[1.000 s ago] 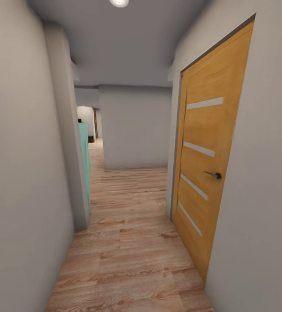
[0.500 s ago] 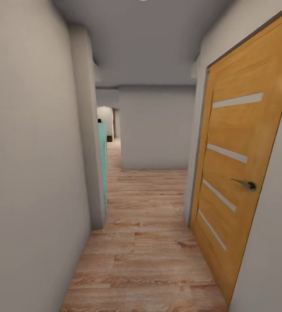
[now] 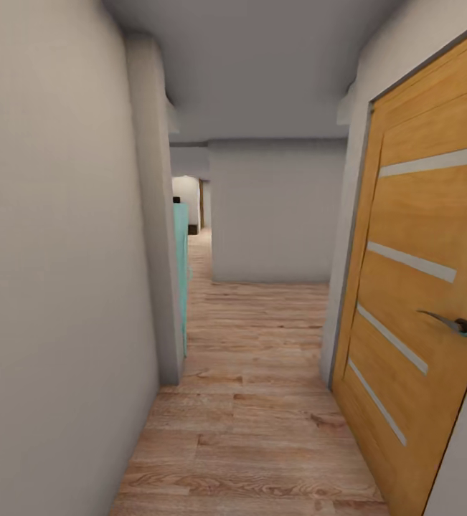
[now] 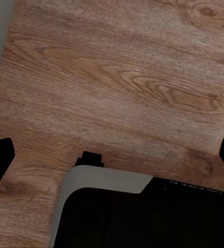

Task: Move the two storage containers from the living room to the garage. In the garage, place one container on the floor and stack the other container on top of it (either order is fine).

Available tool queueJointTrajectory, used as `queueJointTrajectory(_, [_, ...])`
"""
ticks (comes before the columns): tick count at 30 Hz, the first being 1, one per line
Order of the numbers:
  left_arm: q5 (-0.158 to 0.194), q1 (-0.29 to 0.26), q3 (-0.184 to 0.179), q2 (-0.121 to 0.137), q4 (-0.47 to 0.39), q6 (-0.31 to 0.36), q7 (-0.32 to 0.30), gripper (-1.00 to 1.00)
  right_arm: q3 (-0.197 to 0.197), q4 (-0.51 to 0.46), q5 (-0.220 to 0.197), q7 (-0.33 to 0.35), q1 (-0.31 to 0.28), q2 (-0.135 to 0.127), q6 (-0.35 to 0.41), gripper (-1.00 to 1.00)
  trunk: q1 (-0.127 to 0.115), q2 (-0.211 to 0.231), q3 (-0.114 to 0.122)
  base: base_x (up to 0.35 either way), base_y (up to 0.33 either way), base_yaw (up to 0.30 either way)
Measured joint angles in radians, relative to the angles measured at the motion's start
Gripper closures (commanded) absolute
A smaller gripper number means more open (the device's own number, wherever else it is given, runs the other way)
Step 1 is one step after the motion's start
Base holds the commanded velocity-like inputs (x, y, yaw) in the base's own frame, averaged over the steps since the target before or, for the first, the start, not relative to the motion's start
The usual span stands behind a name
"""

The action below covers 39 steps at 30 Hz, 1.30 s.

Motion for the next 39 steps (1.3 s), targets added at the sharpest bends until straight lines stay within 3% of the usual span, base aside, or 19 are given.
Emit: queueJointTrajectory(39, [0.001,0.000,0.001,0.000,0.000,0.001,0.000,-1.00,0.001,0.000,0.003,0.000,0.001,0.000,0.005,-1.00,0.000,0.000,0.000,0.321,-0.013,0.000])
